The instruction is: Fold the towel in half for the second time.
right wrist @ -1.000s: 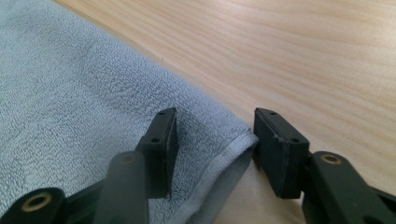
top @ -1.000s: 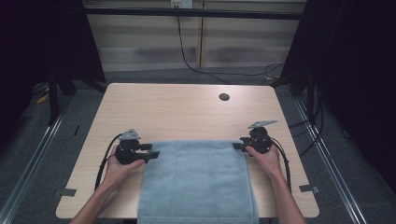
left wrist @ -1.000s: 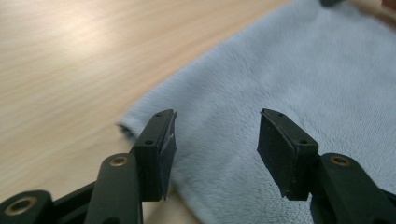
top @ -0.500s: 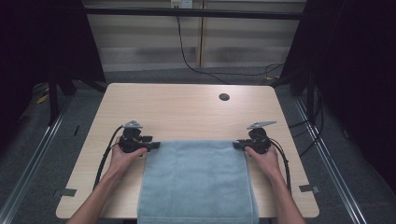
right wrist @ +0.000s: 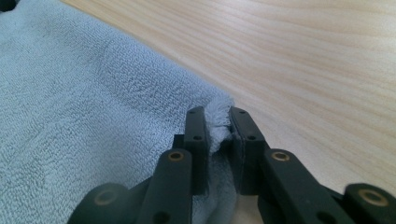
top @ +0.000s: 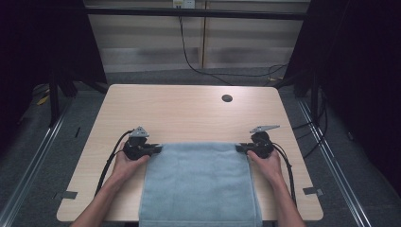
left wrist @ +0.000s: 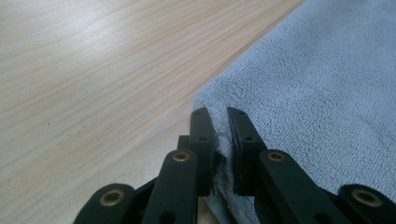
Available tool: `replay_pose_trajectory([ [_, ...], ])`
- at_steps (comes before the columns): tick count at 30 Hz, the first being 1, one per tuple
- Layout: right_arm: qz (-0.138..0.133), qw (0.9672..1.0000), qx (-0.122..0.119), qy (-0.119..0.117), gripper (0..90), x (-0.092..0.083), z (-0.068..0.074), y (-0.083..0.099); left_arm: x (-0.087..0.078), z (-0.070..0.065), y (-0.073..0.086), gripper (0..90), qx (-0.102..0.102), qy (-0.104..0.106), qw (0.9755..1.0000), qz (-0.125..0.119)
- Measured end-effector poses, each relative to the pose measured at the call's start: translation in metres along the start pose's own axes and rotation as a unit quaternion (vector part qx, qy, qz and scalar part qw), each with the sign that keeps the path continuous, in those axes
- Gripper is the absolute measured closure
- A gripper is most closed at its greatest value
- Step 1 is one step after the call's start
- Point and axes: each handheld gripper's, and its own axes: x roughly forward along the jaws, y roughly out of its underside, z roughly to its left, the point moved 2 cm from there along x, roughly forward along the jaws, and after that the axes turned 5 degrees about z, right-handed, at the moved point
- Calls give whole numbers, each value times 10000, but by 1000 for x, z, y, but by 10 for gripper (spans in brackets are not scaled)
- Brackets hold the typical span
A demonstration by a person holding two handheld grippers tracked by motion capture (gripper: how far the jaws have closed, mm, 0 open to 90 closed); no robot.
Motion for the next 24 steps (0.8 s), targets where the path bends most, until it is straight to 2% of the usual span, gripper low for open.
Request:
replay_pose_trajectory([
  [2,-10,10000,0,-3,801,-1,0,0,-1,1,0,821,-100,63,9999,-45],
  [4,-63,10000,-9,-42,808,-3,1,-1,-3,1,-1,824,-109,51,9999,-78],
  [7,-259,9995,19,-160,815,-9,2,-3,-9,0,-4,826,-100,128,9994,-303],
  [11,-434,9988,-24,-240,818,-19,6,-10,-22,1,-11,827,-203,293,9976,-599],
  [13,-561,9979,7,-314,820,-25,6,-15,-27,1,-15,827,-189,288,9969,-713],
  [15,-659,9973,4,-312,821,-29,6,-19,-32,2,-19,827,-283,354,9957,-809],
  [18,-695,9970,-33,-325,822,-32,7,-26,-37,7,-26,827,-243,293,9960,-812],
  [24,-910,9952,-134,-324,825,-43,10,-48,-48,14,-43,827,-274,185,9948,-967],
])
